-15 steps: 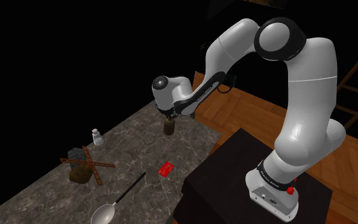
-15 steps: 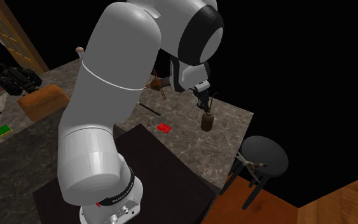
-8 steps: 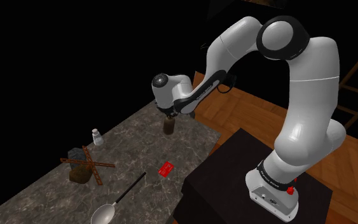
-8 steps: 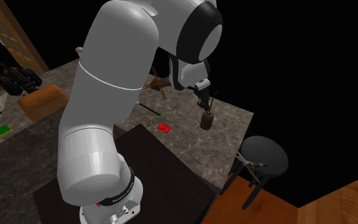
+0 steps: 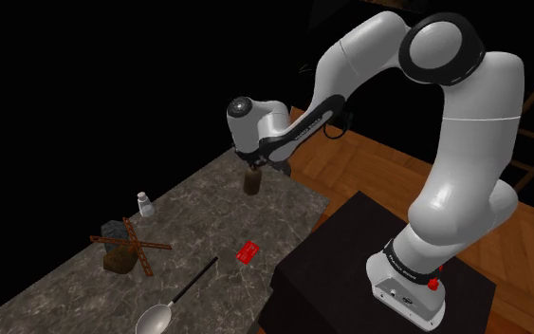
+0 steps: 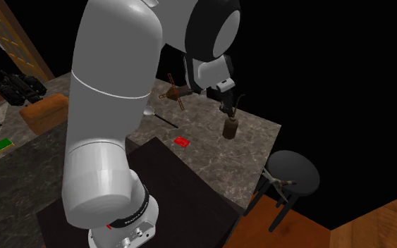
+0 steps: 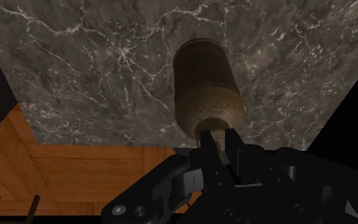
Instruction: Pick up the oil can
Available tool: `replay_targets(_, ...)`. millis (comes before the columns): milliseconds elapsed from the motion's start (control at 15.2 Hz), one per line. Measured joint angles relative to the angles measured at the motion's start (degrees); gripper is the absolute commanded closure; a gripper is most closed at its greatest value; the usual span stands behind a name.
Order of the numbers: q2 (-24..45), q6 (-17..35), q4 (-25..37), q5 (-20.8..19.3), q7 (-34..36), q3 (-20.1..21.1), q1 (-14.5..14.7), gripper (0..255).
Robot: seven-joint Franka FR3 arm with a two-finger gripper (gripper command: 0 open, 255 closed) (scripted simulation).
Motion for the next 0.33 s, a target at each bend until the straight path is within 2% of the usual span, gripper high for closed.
replay_targets(330, -3.09, -1.23, -0.54, 3.2, -2.67, 1.73, -1.22, 255)
